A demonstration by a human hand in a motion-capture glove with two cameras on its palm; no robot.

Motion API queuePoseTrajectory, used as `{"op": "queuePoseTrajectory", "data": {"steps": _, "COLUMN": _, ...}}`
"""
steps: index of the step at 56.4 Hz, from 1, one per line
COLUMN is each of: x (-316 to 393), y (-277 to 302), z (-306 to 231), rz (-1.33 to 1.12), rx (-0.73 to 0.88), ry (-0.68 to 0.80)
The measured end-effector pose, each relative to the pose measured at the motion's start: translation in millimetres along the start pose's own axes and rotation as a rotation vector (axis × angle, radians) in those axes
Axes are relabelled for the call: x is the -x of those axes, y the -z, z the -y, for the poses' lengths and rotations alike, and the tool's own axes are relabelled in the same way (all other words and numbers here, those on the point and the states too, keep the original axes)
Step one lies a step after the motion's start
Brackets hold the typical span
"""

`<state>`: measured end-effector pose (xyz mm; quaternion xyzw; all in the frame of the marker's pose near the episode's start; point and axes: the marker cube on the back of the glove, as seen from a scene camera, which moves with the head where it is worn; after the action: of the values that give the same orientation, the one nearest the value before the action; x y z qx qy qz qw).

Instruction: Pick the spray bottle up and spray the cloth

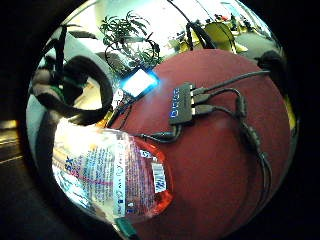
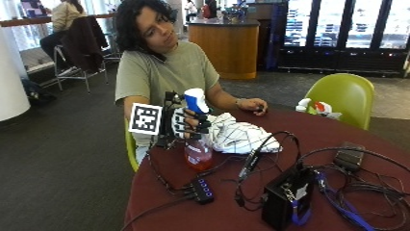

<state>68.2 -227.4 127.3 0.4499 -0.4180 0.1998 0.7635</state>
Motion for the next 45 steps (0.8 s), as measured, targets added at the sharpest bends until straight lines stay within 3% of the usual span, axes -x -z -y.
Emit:
{"op": "queuePoseTrajectory", "data": {"steps": 4, "x": 14, "y": 8, "z": -12, "rz": 0.065, "rx": 0.039, "ry": -0.064}}
{"op": "queuePoseTrajectory", "data": {"steps": 11, "x": 45, "y": 33, "z": -24, "rz": 0.129, "rx": 0.046, "ry": -0.048}}
{"op": "queuePoseTrajectory", "data": {"steps": 19, "x": 95, "y": 54, "z": -2, "rz": 0.112, "rx": 0.064, "ry": 0.168}}
{"op": "queuePoseTrajectory", "data": {"steps": 31, "x": 179, "y": 41, "z": 0, "rz": -0.181, "rx": 0.559, "ry": 0.125}}
{"op": "queuePoseTrajectory", "data": {"steps": 45, "x": 198, "y": -9, "z": -25, "rz": -0.742, "rx": 1.125, "ry": 0.070}}
